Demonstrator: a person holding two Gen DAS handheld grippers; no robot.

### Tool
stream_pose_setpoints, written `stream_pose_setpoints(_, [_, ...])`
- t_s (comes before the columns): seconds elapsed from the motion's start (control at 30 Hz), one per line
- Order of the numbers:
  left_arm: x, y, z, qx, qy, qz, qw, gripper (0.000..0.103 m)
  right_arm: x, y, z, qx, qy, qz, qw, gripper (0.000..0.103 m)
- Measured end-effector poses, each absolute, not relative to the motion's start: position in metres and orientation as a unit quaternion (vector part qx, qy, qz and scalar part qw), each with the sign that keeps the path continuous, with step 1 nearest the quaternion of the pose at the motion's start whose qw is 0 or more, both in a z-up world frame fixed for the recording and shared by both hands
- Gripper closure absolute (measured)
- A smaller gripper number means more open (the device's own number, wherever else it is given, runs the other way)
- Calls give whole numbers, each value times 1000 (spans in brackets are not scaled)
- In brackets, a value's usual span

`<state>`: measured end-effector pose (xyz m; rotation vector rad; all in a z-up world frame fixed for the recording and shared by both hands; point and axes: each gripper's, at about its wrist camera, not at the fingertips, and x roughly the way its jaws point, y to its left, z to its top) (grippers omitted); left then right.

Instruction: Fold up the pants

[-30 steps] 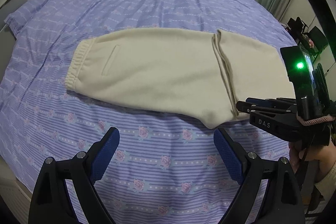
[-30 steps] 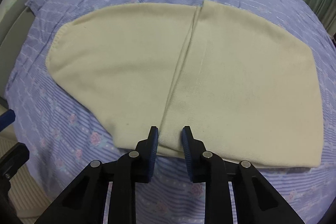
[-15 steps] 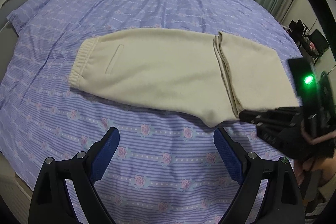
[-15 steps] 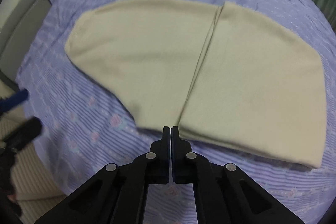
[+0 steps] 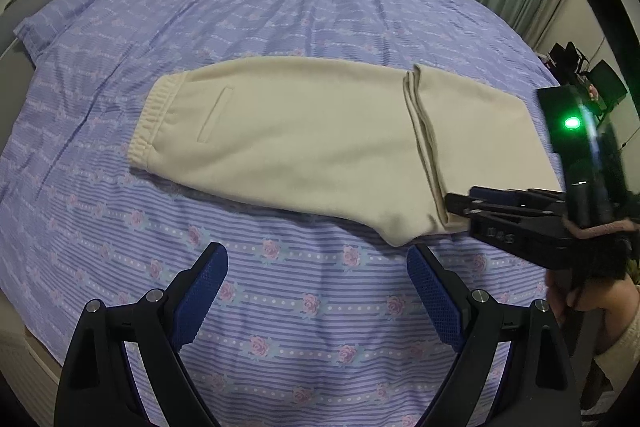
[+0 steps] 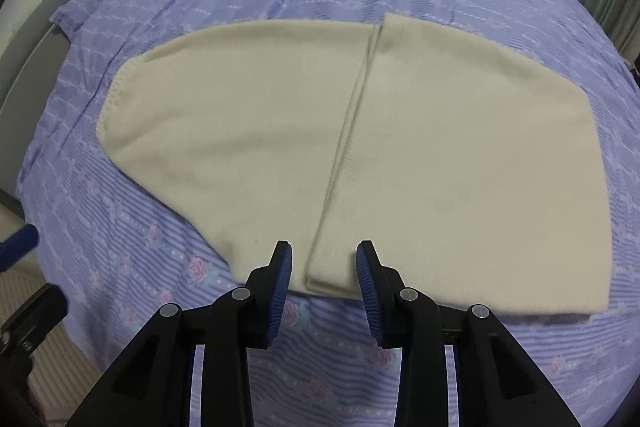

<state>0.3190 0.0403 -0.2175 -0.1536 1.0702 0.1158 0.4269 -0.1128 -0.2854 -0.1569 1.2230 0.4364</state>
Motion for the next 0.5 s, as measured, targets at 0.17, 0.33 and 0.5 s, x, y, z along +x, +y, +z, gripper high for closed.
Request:
stream_pose_setpoints(0.17, [323,38,-215,-70,507,52,857,11,428,-113,-292,-68,577,199,789,96])
stream_pose_setpoints(0.33, [322,40,-215,-70,506,50,858,11,414,-114,-262,-85,547,224,802,97])
stream_pose_setpoints(0.5, [323,38,-221,-69,516,52,852,11,413,-112,-277,-94,569,238,781,97])
